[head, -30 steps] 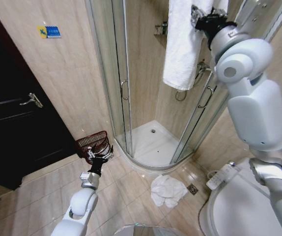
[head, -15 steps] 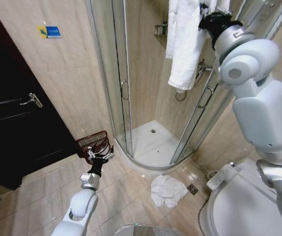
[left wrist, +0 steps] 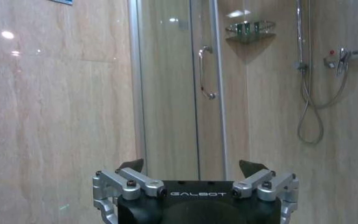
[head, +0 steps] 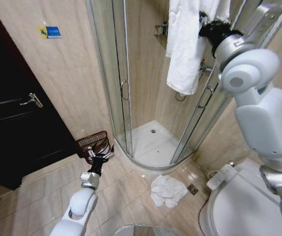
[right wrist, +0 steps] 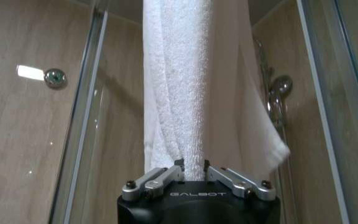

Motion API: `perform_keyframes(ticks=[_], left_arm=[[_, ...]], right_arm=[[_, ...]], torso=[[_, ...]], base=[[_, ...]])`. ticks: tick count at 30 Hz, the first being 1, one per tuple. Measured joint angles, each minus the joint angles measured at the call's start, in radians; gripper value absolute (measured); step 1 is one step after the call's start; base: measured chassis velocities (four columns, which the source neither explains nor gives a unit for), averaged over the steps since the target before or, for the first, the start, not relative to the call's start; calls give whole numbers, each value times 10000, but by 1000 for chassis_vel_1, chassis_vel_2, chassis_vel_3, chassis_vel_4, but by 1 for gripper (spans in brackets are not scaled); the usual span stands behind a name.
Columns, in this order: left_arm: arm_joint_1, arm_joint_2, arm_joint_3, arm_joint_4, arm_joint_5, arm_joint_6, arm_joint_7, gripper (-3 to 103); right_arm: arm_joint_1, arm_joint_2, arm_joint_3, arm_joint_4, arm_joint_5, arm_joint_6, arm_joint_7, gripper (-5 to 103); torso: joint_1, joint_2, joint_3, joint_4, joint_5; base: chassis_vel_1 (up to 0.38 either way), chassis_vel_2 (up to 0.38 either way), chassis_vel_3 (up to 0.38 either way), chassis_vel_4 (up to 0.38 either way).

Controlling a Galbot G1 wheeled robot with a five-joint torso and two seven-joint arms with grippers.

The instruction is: Discard the used towel into the hamper.

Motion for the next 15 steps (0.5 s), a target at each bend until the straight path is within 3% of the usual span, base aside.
perform_keyframes(ticks=[15], left_arm=[[-9,35,80,-7,-40,9,24,100]], right_arm=[[-2459,-943,997,1111,292,242,-197,5]], torso=[[-1,-1,0,0,2]], base=[[0,0,0,0]])
